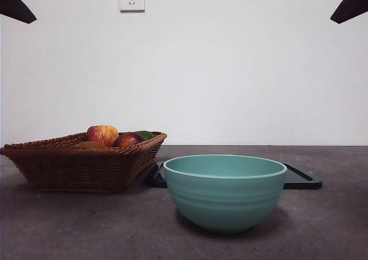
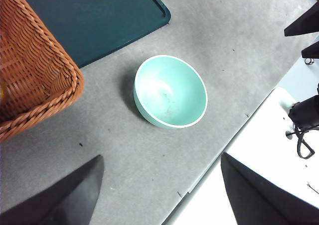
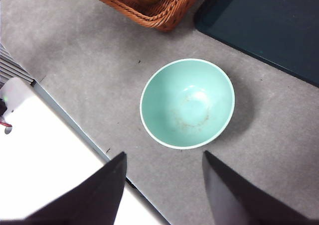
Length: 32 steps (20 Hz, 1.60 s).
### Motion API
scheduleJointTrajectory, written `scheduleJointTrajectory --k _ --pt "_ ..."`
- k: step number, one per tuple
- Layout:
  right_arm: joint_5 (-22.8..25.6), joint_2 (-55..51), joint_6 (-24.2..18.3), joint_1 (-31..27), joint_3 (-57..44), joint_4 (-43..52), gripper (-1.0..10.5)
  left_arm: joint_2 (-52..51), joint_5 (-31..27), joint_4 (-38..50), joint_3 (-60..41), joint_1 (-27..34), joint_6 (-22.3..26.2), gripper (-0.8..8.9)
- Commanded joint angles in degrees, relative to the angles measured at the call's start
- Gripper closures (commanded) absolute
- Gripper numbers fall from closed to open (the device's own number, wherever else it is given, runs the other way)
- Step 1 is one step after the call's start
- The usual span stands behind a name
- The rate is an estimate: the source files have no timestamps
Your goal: Pick up the wifruite, put it on the bowl, pick up the plate, put it on desk
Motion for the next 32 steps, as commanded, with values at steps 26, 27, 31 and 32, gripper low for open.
scheduleJointTrajectory --k 26,27,31,32 --pt "0.0 0.3 -1.0 0.6 1.0 0.4 9.3 0.3 0.3 0.3 0.7 -0.3 0.7 8.06" --pt "0.0 0.3 -1.0 0.6 1.0 0.4 9.3 0.3 0.3 0.3 0.7 -0.3 0.7 8.06" --pt "0.0 0.3 -1.0 0.6 1.0 0.4 9.3 0.3 0.3 0.3 0.7 -0.3 0.7 8.06" --pt "0.0 0.3 -1.0 0.6 1.0 0.4 9.3 0.2 0.3 0.3 0.7 -0.3 0.7 8.06"
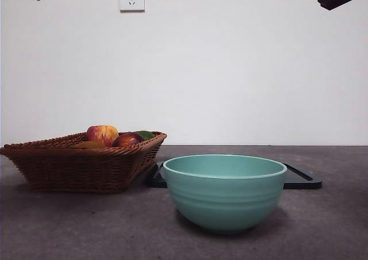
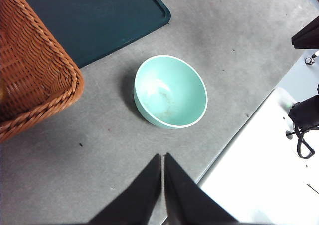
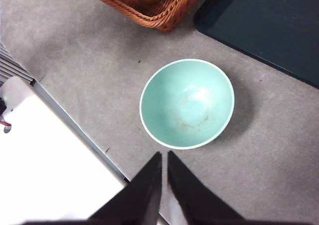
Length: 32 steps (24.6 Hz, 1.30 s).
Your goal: Pick up the wifruite, put it on the bowl, pick up the plate, put it on desk
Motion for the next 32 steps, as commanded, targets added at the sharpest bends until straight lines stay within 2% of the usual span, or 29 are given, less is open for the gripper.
scheduleJointTrajectory --k 1,4,9,11,13,16,25,32 --pt "0.0 0.3 -0.6 0.6 1.0 0.4 9.3 -0.3 0.1 1.4 0.7 -0.2 0.7 8.06" --pt "0.0 0.3 -0.6 0.6 1.0 0.4 9.3 -4.9 -4.3 9.1 0.4 2.9 5.2 8.06" --pt "0.0 0.3 -0.6 0.6 1.0 0.4 9.3 -20.8 -16.4 35.2 -9.3 15.4 5.4 8.06" --pt "0.0 0.3 -0.6 0.6 1.0 0.4 9.3 -27.3 -22.8 39.5 -15.4 19.1 5.4 8.06" --pt "0.0 0.3 -0.6 0.6 1.0 0.4 9.3 -33.0 -28.3 39.8 -21.4 21.5 5.4 8.06" --pt "0.0 0.3 -0.6 0.6 1.0 0.4 9.3 -37.9 -31.6 39.8 -27.5 23.0 5.3 8.06" --pt "0.0 0.3 -0.6 0.6 1.0 0.4 9.3 -46.8 -32.0 39.8 -42.1 25.0 5.1 8.06" --pt "0.0 0.3 -0.6 0.6 1.0 0.4 9.3 -49.4 -32.0 39.3 -48.0 25.0 5.0 8.06"
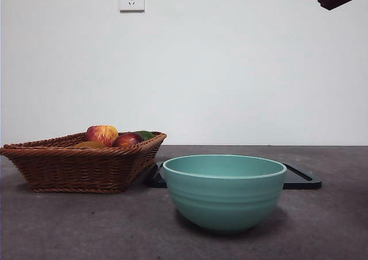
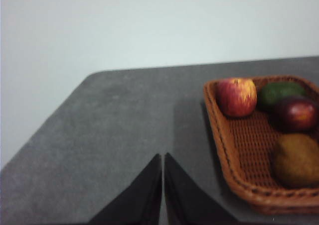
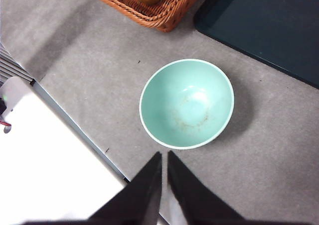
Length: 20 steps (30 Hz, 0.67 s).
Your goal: Pick up the wifruite, put it on the bowl, pick up the plate, put it on desk
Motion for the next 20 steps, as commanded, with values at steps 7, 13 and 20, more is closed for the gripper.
scheduleJointTrajectory --k 7,13,20 --pt "0.0 0.3 -0.6 0.6 1.0 0.4 9.3 -0.4 -0.3 0.7 -4.5 0.1 -0.2 8.06" --pt "0.0 0.3 -0.6 0.6 1.0 0.5 9.3 -0.4 -0.3 0.3 -6.6 0.1 -0.7 8.06" --pt "0.0 0.3 -0.6 0.6 1.0 0.5 9.3 -0.4 -0.3 0.6 -6.8 0.1 -1.3 8.06"
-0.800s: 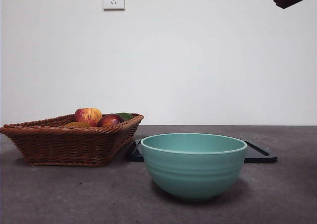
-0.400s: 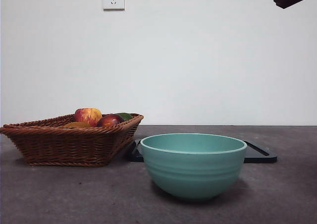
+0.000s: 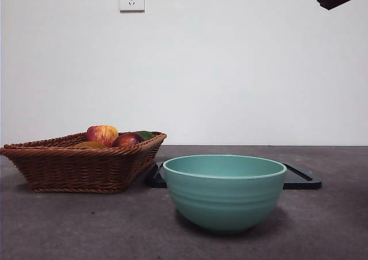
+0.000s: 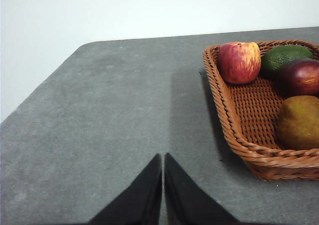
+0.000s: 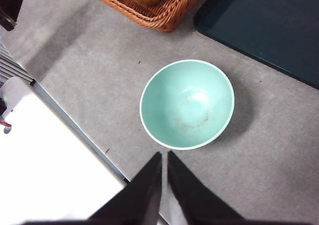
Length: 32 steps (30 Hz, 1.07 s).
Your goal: Pick up the wifruite, put it on the bowl, pick up the plate, put it on desk
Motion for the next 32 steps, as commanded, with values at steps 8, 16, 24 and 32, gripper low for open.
scheduleJointTrajectory --k 8,16,24,32 --pt "0.0 0.3 -0.6 0.6 1.0 0.5 9.4 -0.1 -0.3 -0.3 -1.2 0.1 -0.7 8.06" --pt "0.0 0.3 -0.6 0.6 1.0 0.6 9.3 -0.1 -0.3 -0.3 -1.2 0.1 -0.7 8.06" --pt "0.0 0.3 -0.6 0.6 1.0 0.6 9.3 -0.1 -0.3 -0.3 -1.2 0.1 -0.7 8.06" --pt "1.2 -0.1 -3.6 -0.5 1.0 1.2 9.3 -0.1 -0.3 -0.3 -1.2 0.1 -0.7 8.06"
